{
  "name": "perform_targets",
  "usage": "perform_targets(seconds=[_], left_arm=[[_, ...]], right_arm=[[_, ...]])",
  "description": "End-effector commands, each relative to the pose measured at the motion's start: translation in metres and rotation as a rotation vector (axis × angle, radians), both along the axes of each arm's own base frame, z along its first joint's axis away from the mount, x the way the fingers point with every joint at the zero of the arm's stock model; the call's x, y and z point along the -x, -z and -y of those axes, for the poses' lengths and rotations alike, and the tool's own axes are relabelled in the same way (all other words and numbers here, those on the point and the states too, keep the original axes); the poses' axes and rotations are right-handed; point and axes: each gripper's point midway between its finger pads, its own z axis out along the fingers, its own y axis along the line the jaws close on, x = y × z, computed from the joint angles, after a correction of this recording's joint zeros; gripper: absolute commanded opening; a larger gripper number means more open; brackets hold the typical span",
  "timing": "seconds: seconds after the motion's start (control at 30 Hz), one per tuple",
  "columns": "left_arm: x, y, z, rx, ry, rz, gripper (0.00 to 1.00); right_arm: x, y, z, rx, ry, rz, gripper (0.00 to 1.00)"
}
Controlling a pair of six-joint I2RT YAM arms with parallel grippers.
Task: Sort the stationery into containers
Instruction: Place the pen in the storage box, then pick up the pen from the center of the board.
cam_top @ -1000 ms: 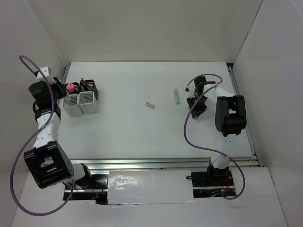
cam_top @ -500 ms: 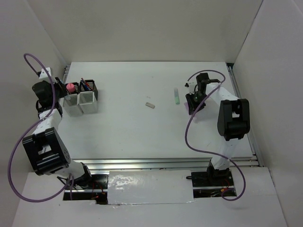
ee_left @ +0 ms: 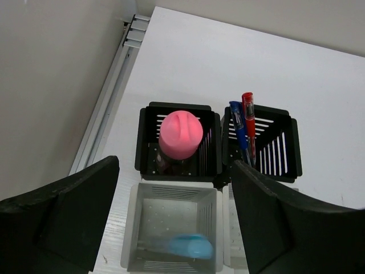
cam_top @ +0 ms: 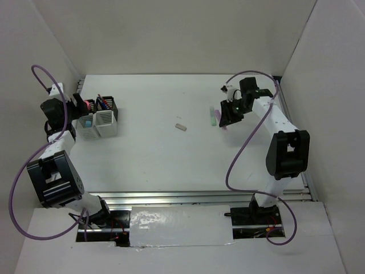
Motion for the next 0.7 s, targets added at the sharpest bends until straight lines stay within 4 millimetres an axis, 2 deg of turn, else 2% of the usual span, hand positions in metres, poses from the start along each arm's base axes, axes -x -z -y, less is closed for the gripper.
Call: perform_targets(seconds=[0.0, 0.03, 0.1, 0.17, 0.2, 0.23, 0.27, 0.3, 0.33, 0.37, 0.4, 0.43, 0.5, 0.53, 0.57, 0.6, 0.63, 0.67], left_arm=[[-0.006, -0.018, 0.006, -0.029, 0.052, 0.049, 0.92], [-0.006, -0.023, 0.008, -0.026, 0.058, 0.059, 0.91], [-0.006, -0.052, 0.019, -0.008, 0.092, 0.125, 0.90], [-0.005, -0.077, 0.044, 0.093, 0.176, 0.184, 0.88], [-0.003, -0.104, 0.063, 0.125, 0.243, 0.233, 0.86], [0.001, -0.114, 0.095, 0.183, 0.390, 0.236, 0.85], [0.007, -0.129, 0.118, 0.268, 0.461, 0.250, 0.84], [0.011, -0.137, 0.152, 0.318, 0.561, 0.245, 0.84], [0.017, -0.143, 0.173, 0.356, 0.630, 0.245, 0.84], [0.031, -0.158, 0.200, 0.407, 0.727, 0.267, 0.84], [0.038, -0.158, 0.220, 0.440, 0.779, 0.257, 0.84], [0.046, -0.160, 0.251, 0.475, 0.858, 0.239, 0.84], [0.059, -0.160, 0.281, 0.507, 0.943, 0.207, 0.85], [0.067, -0.158, 0.304, 0.540, 1.000, 0.176, 0.85], [0.073, -0.156, 0.316, 0.559, 1.036, 0.159, 0.86], [0.074, -0.154, 0.316, 0.576, 1.037, 0.152, 0.86], [0.086, -0.155, 0.342, 0.616, 1.100, 0.123, 0.86], [0.088, -0.154, 0.349, 0.628, 1.121, 0.119, 0.87]], right_arm=[[0.006, -0.052, -0.033, -0.120, -0.069, 0.090, 0.00], [0.006, -0.057, -0.037, -0.134, -0.078, 0.105, 0.00], [0.012, -0.072, -0.052, -0.190, -0.116, 0.132, 0.00], [0.014, -0.095, -0.064, -0.243, -0.149, 0.210, 0.00], [0.019, -0.100, -0.076, -0.267, -0.173, 0.216, 0.00], [0.019, -0.114, -0.083, -0.284, -0.195, 0.274, 0.00], [0.021, -0.119, -0.090, -0.297, -0.215, 0.292, 0.00], [0.025, -0.126, -0.098, -0.323, -0.237, 0.305, 0.00], [0.028, -0.137, -0.108, -0.349, -0.271, 0.348, 0.00], [0.031, -0.142, -0.116, -0.368, -0.292, 0.361, 0.00], [0.036, -0.149, -0.124, -0.402, -0.315, 0.364, 0.00], [0.040, -0.158, -0.135, -0.424, -0.348, 0.396, 0.00], [0.047, -0.168, -0.147, -0.451, -0.390, 0.414, 0.00], [0.049, -0.171, -0.154, -0.461, -0.413, 0.421, 0.00], [0.056, -0.177, -0.165, -0.474, -0.444, 0.429, 0.00], [0.060, -0.179, -0.171, -0.478, -0.457, 0.429, 0.00], [0.060, -0.181, -0.176, -0.485, -0.462, 0.441, 0.00], [0.066, -0.184, -0.186, -0.496, -0.482, 0.445, 0.00]])
